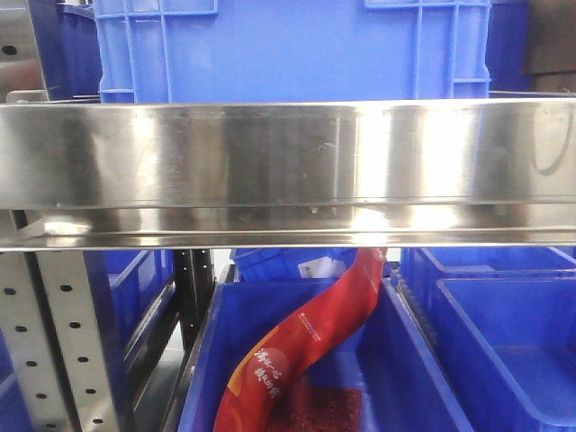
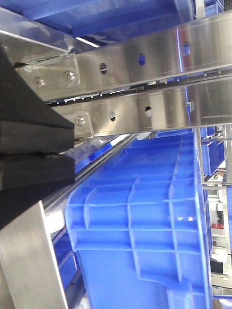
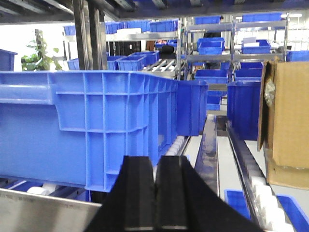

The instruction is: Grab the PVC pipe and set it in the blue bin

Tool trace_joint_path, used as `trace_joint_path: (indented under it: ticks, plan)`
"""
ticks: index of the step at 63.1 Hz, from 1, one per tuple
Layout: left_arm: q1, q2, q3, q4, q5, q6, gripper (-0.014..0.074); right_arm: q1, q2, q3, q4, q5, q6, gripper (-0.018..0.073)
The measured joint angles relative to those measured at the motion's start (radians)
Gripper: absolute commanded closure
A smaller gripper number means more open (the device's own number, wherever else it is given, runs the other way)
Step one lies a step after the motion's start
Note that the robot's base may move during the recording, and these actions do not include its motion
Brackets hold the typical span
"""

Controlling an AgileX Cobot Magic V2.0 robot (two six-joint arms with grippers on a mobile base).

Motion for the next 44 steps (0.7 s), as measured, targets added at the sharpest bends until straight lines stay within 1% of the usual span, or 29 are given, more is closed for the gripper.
trace_joint_path:
  ticks: [16,44]
  plan:
    - [0.0,-0.002,0.002,0.0,-0.005,0.0,0.0707,0.0,-0.002,0.0,0.017,0.0,0.0,0.0717]
    - [0.0,-0.002,0.002,0.0,-0.007,0.0,0.0707,0.0,-0.002,0.0,0.019,0.0,0.0,0.0717]
